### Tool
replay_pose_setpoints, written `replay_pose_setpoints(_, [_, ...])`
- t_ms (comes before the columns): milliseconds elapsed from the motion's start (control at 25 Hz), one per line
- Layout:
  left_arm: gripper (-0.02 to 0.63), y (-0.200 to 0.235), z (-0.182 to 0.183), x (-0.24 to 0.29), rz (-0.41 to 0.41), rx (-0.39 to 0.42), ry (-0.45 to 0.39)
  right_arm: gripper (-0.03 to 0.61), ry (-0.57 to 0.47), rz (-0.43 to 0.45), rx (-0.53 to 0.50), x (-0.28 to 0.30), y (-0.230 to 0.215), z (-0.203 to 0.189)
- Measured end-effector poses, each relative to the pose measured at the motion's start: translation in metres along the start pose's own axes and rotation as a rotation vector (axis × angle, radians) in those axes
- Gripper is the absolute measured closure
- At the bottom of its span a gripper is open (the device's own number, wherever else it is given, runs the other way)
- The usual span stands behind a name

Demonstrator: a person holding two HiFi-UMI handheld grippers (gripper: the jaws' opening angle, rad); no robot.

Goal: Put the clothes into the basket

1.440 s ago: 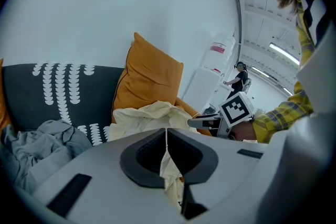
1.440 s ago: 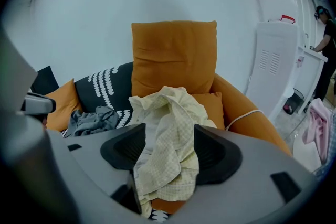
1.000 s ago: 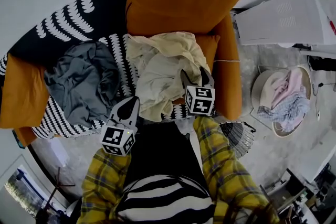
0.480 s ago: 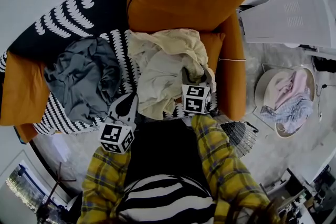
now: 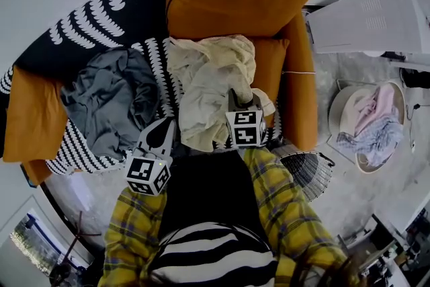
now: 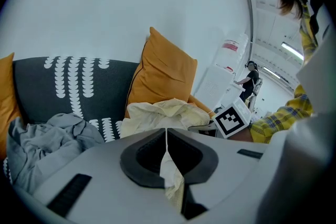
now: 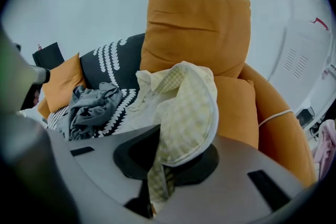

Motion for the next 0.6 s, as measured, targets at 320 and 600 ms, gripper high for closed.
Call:
replay_pose_setpoints(320, [0.591, -0.004, 0.006, -0.019, -0.054, 0.015, -0.026, 0.509, -0.138, 0.073, -0.024, -0.056, 0.028, 0.019])
replay_pose_setpoints(600, [0.591, -0.022, 0.02, -0.035, -0.119, 0.067, -0.071, 0.511, -0.272, 0.076, -0.039, -0.125, 0.043, 0.048])
Point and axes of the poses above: the fingertips, and each gripper's own axes: x forward along the fingers, y to its left, z out of its top, the point moved 8 cm from there along -x, backward along the fingers, and after that the axes turned 7 degrees about -y, right-handed, at the moved point
